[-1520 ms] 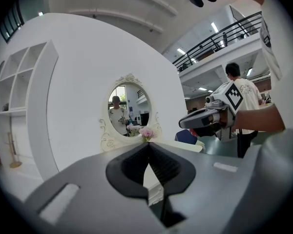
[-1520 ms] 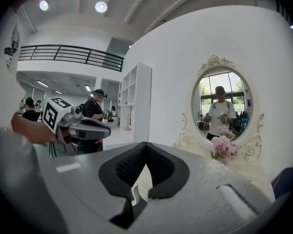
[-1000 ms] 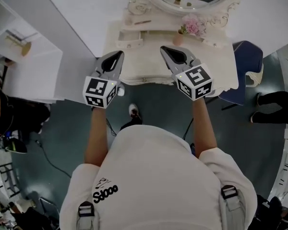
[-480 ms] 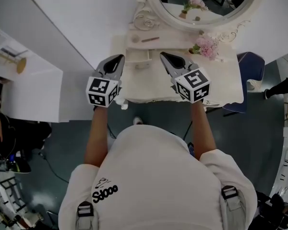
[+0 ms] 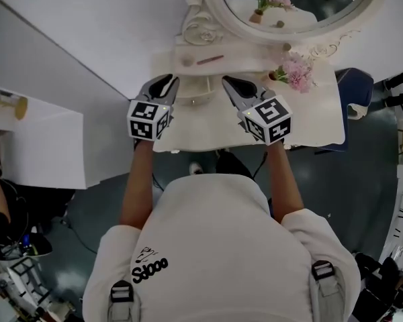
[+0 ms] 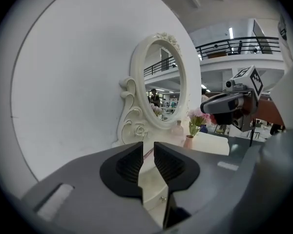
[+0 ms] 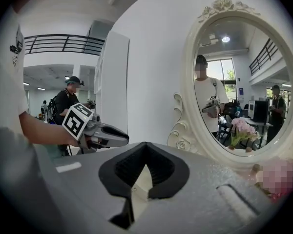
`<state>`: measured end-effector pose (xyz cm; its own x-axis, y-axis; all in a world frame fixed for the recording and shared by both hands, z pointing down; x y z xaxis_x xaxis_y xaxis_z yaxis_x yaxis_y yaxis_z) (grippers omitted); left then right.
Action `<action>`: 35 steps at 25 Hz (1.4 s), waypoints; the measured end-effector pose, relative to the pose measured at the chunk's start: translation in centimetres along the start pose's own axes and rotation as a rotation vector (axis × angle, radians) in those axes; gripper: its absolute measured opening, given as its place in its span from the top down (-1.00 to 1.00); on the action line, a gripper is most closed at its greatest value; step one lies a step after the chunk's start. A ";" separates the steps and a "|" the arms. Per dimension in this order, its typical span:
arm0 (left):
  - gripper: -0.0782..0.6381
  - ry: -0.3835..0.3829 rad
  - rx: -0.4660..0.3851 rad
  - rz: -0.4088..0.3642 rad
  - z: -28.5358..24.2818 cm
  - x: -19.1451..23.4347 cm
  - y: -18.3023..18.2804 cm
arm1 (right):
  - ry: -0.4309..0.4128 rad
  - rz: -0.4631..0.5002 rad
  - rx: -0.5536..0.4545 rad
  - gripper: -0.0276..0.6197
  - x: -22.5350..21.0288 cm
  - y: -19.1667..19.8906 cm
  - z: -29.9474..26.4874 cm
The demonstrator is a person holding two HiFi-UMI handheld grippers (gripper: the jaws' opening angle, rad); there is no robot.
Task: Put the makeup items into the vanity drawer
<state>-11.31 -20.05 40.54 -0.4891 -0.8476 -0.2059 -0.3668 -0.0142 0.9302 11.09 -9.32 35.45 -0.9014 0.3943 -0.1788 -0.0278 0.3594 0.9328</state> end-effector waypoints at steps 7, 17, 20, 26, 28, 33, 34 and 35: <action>0.39 0.008 0.113 0.030 -7.3 2.2 2.0 | 0.018 -0.029 0.033 0.91 -4.5 0.3 -3.2; 0.18 0.006 0.257 0.055 -14.7 3.6 4.9 | 0.023 -0.095 0.087 0.91 -9.5 1.3 -6.6; 0.18 0.008 0.278 0.051 -15.9 3.8 5.4 | 0.019 -0.093 0.101 0.91 -10.2 1.5 -7.3; 0.33 -0.011 0.294 0.060 -16.6 4.1 6.1 | 0.012 -0.092 0.131 0.91 -10.7 1.9 -8.1; 0.34 -0.013 0.289 0.063 -16.5 4.0 6.2 | 0.005 -0.099 0.133 0.91 -10.8 1.9 -8.3; 0.35 -0.029 0.273 0.105 -15.0 4.0 6.1 | -0.013 -0.088 0.145 0.91 -10.5 1.9 -8.8; 0.35 -0.027 0.264 0.114 -14.5 4.0 6.0 | -0.017 -0.085 0.147 0.91 -10.2 1.9 -8.9; 0.35 -0.026 0.257 0.120 -14.0 4.0 5.9 | -0.021 -0.082 0.149 0.91 -10.0 1.9 -9.1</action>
<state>-4.35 -30.91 49.44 -0.5599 -0.8212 -0.1101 -0.4924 0.2229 0.8414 16.12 -20.24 41.89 -0.8893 0.3759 -0.2605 -0.0350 0.5120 0.8582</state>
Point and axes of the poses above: the fingertips, and each gripper's own axes: z backward along the fingers, x to its left, y out of its underside, the point moved 10 cm from there along z, backward along the fingers, and after that the axes turned 12 degrees about -z, right-handed, at the moved point
